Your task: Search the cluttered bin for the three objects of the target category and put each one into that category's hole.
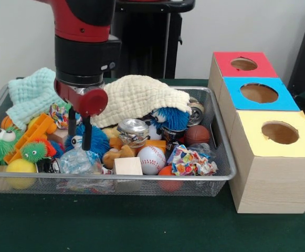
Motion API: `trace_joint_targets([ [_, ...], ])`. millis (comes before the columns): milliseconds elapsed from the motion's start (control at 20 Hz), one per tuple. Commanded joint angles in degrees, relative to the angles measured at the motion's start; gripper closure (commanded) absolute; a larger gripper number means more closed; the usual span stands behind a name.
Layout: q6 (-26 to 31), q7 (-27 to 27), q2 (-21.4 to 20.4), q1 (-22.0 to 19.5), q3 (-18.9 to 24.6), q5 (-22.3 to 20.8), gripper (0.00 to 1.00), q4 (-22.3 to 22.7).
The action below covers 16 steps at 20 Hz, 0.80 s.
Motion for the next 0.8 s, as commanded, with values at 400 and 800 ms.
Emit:
trace_joint_targets([
  [400, -2.3, 12.8, 6.2, 1.2, -1.0, 4.1, 0.00, -1.3],
  [800, -2.7, 11.5, 7.2, 0.8, -0.3, 4.2, 0.00, -2.0],
])
